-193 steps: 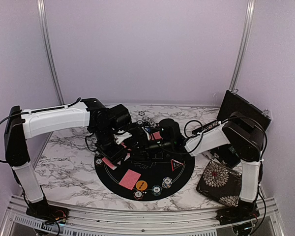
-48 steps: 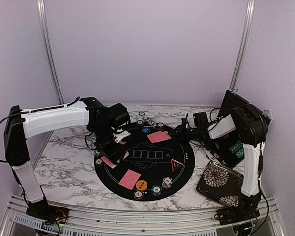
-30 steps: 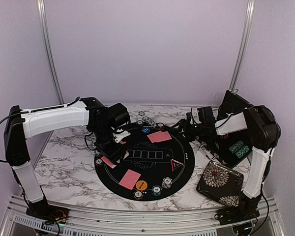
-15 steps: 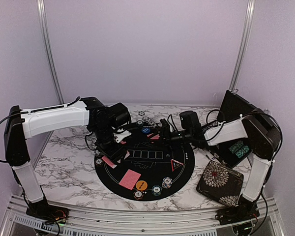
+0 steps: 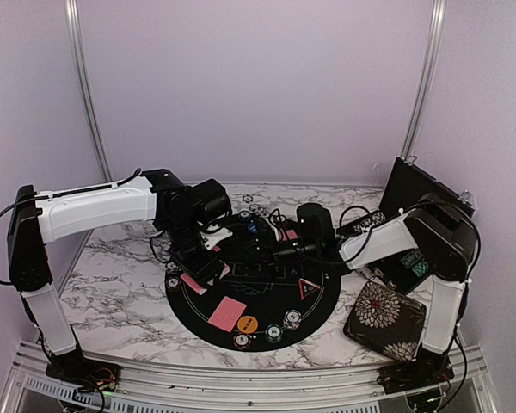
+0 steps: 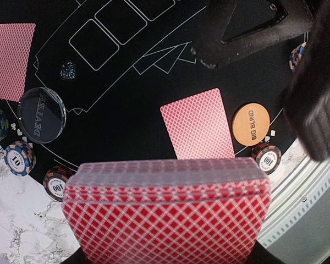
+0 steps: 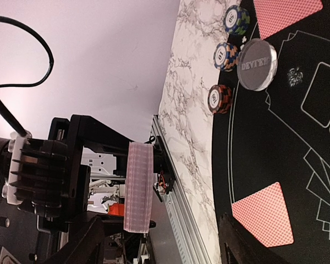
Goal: Distribute texas hold em gaming equipment
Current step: Pick up the poker card from the face-down deck piles.
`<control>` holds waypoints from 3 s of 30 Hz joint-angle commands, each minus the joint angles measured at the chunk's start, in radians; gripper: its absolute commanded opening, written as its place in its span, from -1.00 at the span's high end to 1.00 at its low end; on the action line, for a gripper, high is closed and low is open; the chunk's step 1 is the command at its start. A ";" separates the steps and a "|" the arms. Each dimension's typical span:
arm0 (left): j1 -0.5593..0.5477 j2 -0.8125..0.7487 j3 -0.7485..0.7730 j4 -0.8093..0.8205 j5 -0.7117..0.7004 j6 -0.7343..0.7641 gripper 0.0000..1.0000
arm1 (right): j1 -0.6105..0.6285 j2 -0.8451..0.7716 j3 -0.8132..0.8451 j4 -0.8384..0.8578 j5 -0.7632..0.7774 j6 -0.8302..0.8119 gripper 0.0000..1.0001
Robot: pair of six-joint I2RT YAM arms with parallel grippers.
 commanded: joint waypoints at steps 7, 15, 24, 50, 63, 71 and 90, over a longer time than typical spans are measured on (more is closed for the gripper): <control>-0.004 -0.003 0.027 -0.010 0.010 0.016 0.11 | 0.042 0.044 0.026 0.126 -0.022 0.088 -0.36; -0.004 -0.004 0.024 -0.010 0.011 0.016 0.12 | 0.065 0.071 0.061 0.149 -0.026 0.110 -0.35; -0.004 -0.006 0.026 -0.010 0.010 0.016 0.12 | 0.094 0.121 0.119 0.138 -0.028 0.116 -0.34; -0.004 -0.027 0.008 -0.009 0.005 0.016 0.12 | 0.097 0.127 0.131 -0.007 0.041 0.020 0.02; -0.003 -0.026 0.007 -0.009 0.004 0.016 0.12 | 0.070 0.093 0.098 -0.027 0.060 0.000 0.08; -0.002 -0.024 0.007 -0.008 0.004 0.015 0.12 | 0.066 0.078 0.088 -0.027 0.063 -0.003 0.10; -0.003 -0.023 0.006 -0.008 0.004 0.016 0.12 | 0.056 0.010 0.053 0.031 0.063 0.028 0.07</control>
